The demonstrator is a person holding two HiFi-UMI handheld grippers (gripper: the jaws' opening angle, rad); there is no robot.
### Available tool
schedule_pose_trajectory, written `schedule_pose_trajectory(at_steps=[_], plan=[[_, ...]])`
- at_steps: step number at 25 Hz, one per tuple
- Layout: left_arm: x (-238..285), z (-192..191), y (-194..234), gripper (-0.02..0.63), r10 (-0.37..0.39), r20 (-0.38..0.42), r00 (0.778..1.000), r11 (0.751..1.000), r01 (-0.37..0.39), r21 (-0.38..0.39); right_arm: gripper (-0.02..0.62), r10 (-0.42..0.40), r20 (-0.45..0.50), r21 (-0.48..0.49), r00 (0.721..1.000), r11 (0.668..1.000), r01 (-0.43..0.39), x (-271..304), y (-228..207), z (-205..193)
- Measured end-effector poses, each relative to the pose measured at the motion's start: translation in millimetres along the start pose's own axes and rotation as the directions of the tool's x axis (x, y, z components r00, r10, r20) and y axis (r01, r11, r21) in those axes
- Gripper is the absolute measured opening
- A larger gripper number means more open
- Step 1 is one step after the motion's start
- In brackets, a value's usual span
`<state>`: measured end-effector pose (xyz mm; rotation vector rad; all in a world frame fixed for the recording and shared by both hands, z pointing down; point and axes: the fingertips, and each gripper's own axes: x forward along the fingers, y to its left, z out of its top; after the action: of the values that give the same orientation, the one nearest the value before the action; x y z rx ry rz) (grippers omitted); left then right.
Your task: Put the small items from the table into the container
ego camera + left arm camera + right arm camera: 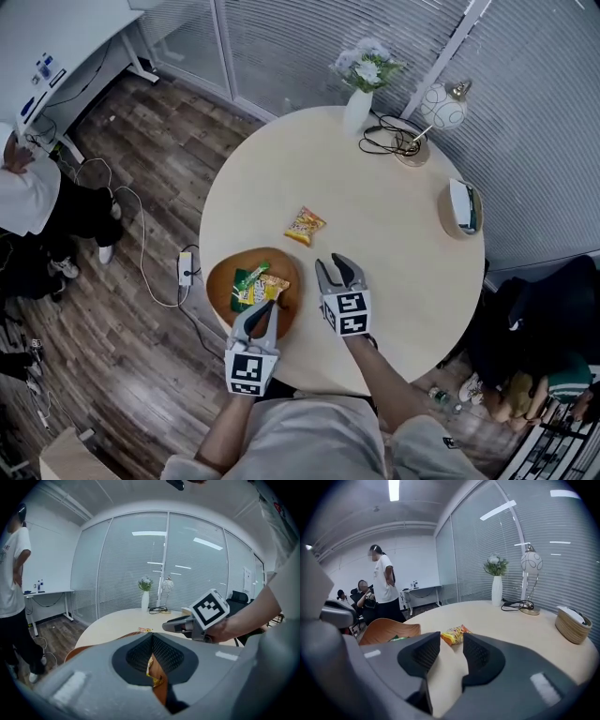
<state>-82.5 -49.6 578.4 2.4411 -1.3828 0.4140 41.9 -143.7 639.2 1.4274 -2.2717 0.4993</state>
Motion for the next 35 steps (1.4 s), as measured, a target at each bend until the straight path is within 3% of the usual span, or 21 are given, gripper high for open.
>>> schedule_pose_trajectory(at_steps=[2,11,16,22,29,35], plan=[[-0.9,-3.4,3.4,-0.003,0.008,-0.001,1.0,1.0,-0.008,-0.003,0.163,0.002,-0.044,-0.006,0.999,1.0,-0.002,22.0,-1.7,-5.7],[-12.0,-15.6,24.2,-0.003,0.044,-0.024,0.999,0.998,-0.044,-0.035,0.161,0.025,-0.219,-0.078,0.975,0.996,-0.044,91.8,8.1,-32.6],[-21.7,-22.3,35.0,-0.003,0.071,-0.036,0.997,0.996,-0.072,-0.051,0.107,-0.006,-0.274,-0.072,0.962,0.997,-0.014,106.5,0.7,-39.2],[-29.4,-34.2,40.6,-0.003,0.086,-0.051,0.995,0.994,-0.089,-0.06,0.015,-0.004,-0.301,-0.086,0.953,0.996,-0.024,113.1,0.2,-42.2],[-28.8,-31.0,38.4,-0.003,0.08,-0.038,0.996,0.995,-0.082,-0.056,0.006,0.0,-0.282,-0.118,0.96,0.992,-0.034,103.9,-0.8,-36.9],[-29.1,-27.6,36.5,-0.003,0.08,-0.017,0.997,0.995,-0.081,-0.061,0.005,-0.006,-0.178,-0.172,0.984,0.985,-0.025,81.4,-5.0,3.3]])
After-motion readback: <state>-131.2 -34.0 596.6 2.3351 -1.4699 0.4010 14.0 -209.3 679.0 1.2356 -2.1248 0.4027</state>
